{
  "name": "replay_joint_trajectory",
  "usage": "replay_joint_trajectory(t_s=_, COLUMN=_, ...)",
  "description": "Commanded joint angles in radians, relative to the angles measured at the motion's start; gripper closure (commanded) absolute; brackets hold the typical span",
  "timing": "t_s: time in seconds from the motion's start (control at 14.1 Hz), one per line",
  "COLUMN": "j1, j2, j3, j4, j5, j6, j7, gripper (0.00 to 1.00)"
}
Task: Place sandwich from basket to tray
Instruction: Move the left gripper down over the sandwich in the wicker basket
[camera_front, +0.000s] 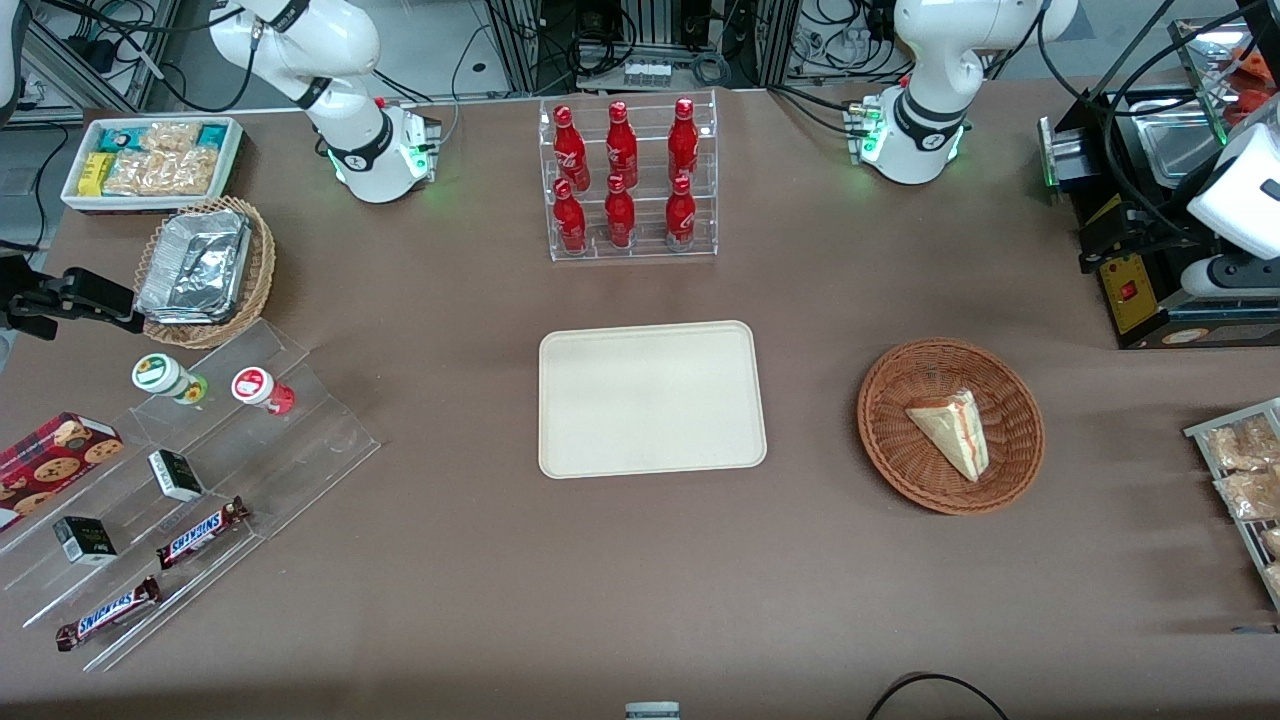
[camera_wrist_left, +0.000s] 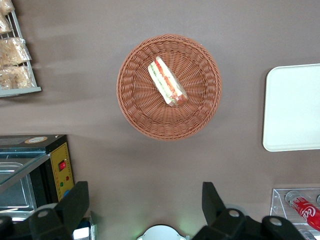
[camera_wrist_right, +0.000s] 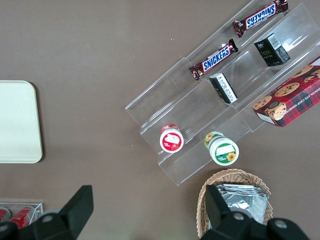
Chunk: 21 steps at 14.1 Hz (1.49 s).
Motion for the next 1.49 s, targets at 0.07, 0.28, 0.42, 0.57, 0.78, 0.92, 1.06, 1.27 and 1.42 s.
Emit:
replay_joint_trajectory(t_s=0.07, j1=-0.004, j2=0.024, j3=-0.001, j4=0.026, j5=-0.019, j6=-0.003, j7=-0.005, gripper=0.00)
replay_joint_trajectory(t_s=0.28, j1=-0.007, j2=0.082, j3=0.000, j4=0.019, j5=-0.003, j6=0.052, j7=-0.006, gripper=0.00)
replay_joint_trajectory(t_s=0.42, j1=-0.007, j2=0.139, j3=0.002, j4=0.018, j5=-0.003, j6=0.088, j7=-0.040, gripper=0.00)
replay_joint_trajectory(t_s=0.57, j1=-0.004, j2=0.173, j3=0.002, j4=-0.018, j5=-0.004, j6=0.163, j7=-0.060, gripper=0.00)
replay_joint_trajectory(t_s=0.78, j1=-0.005, j2=0.164, j3=0.002, j4=-0.177, j5=-0.009, j6=0.351, j7=-0.116, gripper=0.00)
replay_joint_trajectory(t_s=0.92, j1=-0.010, j2=0.165, j3=0.002, j4=-0.256, j5=-0.007, j6=0.460, j7=-0.207, gripper=0.00)
replay_joint_trajectory(t_s=1.06, j1=-0.013, j2=0.168, j3=-0.001, j4=-0.337, j5=-0.007, j6=0.561, j7=-0.303, gripper=0.00)
replay_joint_trajectory(t_s=1.27, j1=-0.021, j2=0.167, j3=-0.001, j4=-0.463, j5=-0.007, j6=0.718, j7=-0.426, gripper=0.00)
replay_joint_trajectory(t_s=1.42, j1=-0.027, j2=0.173, j3=-0.001, j4=-0.521, j5=-0.006, j6=0.810, j7=-0.517, gripper=0.00)
